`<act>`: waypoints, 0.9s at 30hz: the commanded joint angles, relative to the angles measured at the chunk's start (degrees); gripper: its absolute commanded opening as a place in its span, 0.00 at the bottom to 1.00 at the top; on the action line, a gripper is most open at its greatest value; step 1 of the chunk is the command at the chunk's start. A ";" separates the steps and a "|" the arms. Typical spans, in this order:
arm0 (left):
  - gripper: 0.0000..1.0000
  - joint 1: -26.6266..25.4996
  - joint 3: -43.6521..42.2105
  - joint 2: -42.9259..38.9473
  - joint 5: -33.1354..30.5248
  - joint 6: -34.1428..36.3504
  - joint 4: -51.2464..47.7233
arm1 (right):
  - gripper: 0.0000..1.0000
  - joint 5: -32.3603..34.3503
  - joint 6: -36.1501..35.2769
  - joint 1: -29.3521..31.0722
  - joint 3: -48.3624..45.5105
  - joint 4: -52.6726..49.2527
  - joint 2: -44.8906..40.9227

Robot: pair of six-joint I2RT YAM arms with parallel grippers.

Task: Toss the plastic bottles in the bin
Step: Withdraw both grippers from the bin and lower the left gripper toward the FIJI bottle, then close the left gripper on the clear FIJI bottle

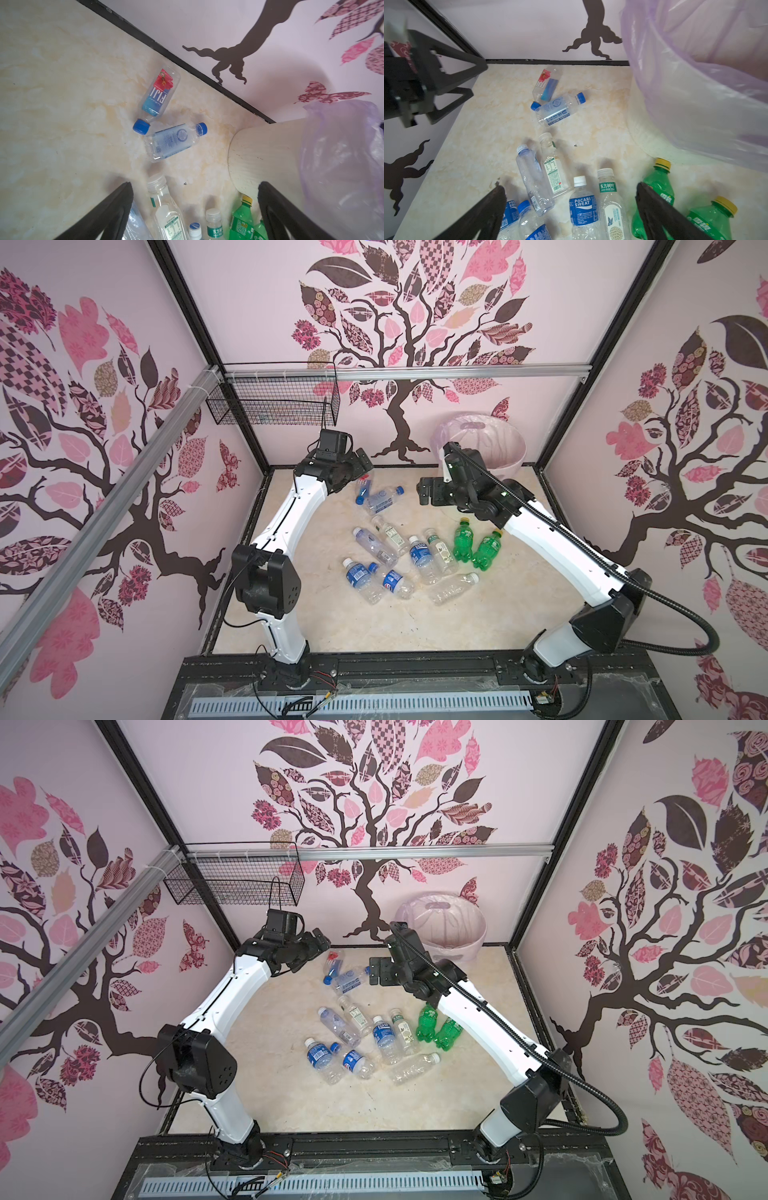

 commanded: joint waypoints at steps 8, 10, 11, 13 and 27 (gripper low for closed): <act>0.97 3.18 3.71 14.75 -0.91 3.52 9.04 | 0.99 -0.38 0.99 0.10 7.25 -1.09 10.01; 0.97 3.20 5.97 17.50 -0.58 3.69 8.25 | 1.00 -0.13 0.35 0.06 8.55 -2.31 10.71; 0.97 3.24 7.24 18.86 -0.33 3.78 7.87 | 1.00 0.43 0.28 0.06 9.26 -3.00 11.02; 0.97 3.18 9.88 21.24 -0.12 4.64 7.82 | 1.00 0.79 0.29 0.12 10.95 -3.78 11.90; 0.97 2.11 15.94 30.97 0.33 6.14 6.73 | 0.99 -2.91 1.37 -0.49 15.81 -6.27 18.17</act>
